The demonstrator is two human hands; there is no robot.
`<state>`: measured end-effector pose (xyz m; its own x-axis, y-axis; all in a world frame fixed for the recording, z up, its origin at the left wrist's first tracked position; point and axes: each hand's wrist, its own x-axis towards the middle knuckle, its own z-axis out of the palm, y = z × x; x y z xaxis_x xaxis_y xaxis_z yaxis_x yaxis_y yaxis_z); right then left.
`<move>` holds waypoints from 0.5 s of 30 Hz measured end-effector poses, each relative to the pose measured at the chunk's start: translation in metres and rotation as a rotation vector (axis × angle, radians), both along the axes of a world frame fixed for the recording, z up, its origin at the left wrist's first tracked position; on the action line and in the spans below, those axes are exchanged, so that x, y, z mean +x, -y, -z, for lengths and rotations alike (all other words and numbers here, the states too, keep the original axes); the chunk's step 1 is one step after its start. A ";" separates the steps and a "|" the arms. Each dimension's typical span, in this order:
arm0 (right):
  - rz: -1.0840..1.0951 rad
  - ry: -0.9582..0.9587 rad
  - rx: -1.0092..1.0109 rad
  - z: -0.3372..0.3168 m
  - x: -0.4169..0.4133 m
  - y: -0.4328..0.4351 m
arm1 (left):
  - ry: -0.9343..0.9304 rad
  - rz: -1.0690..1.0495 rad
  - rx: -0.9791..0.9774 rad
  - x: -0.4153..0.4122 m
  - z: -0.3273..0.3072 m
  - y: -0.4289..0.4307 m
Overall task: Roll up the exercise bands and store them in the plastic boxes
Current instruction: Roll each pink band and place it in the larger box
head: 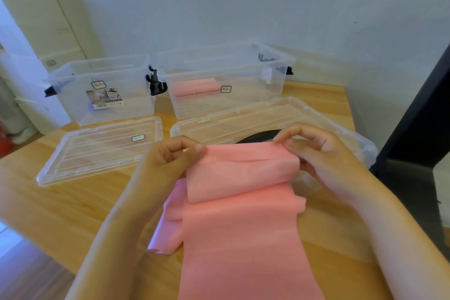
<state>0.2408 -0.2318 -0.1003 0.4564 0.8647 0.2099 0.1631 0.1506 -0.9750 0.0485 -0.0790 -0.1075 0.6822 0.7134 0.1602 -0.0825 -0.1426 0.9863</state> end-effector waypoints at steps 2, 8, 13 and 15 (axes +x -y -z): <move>0.005 -0.010 -0.024 0.002 0.001 0.000 | 0.015 0.006 -0.002 -0.002 0.001 0.000; 0.024 0.062 -0.073 0.001 -0.004 -0.002 | 0.045 0.044 0.021 -0.010 0.000 -0.003; 0.091 0.108 -0.034 0.001 -0.008 -0.004 | 0.037 0.009 0.044 -0.012 0.000 -0.003; 0.098 0.095 -0.031 0.000 -0.009 -0.003 | 0.051 -0.001 0.048 -0.011 -0.001 -0.003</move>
